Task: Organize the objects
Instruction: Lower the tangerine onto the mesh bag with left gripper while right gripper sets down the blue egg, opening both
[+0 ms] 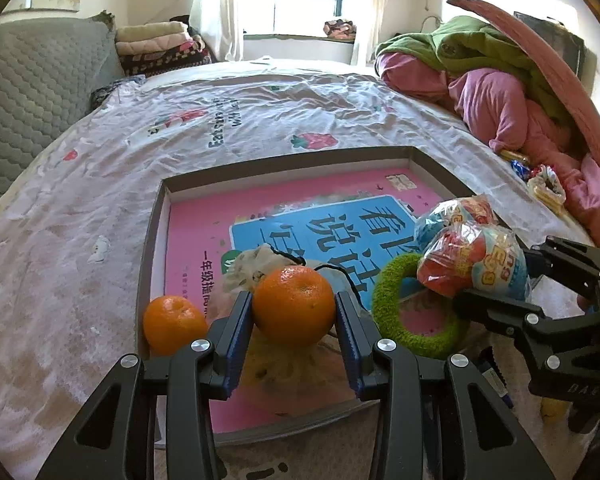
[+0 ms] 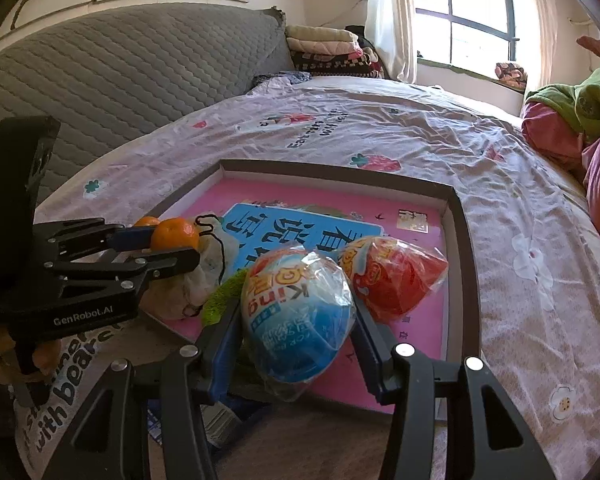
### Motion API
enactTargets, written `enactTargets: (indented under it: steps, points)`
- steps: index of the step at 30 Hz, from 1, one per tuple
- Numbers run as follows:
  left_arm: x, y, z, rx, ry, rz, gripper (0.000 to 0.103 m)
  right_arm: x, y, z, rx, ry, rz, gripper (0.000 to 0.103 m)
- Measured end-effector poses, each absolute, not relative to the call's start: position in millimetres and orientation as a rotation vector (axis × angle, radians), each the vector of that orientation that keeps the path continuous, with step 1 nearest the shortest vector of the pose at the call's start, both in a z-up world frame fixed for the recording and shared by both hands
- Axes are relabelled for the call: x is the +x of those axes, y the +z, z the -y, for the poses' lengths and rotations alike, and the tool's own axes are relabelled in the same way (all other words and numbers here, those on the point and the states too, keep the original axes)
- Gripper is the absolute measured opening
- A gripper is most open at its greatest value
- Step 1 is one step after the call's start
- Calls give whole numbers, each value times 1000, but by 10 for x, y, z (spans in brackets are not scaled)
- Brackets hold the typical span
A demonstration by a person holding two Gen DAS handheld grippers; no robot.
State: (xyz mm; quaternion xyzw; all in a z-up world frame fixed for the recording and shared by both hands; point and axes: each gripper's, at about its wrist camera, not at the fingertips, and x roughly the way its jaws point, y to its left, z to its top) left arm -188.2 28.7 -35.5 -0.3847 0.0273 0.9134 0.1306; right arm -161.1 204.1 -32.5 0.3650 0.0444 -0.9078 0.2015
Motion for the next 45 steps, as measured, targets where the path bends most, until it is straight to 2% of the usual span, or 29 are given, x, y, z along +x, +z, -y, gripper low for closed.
enactTargets:
  steps: [18, 31, 41, 42, 44, 45]
  points:
    - [-1917, -421, -307, -1136, 2643, -96, 42, -1714, -350, -2181, 1078, -2580, -87, 53]
    - [-1881, -421, -349, -1158, 2632, -119, 52, -1723, -386, -2185, 1124, -2572, -82, 53]
    - [-1849, -376, -353, -1152, 2647, -130, 53, -1719, -355, -2181, 1131, -2586, -100, 54]
    - [-1845, -369, -351, -1149, 2650, -129, 54, -1717, -353, -2183, 1131, -2588, -99, 54]
    - [-1841, -362, -345, -1148, 2651, -127, 66, -1718, -349, -2194, 1132, -2592, -97, 54]
    - [-1837, -353, -343, -1143, 2654, -124, 66, -1719, -347, -2194, 1133, -2593, -96, 55]
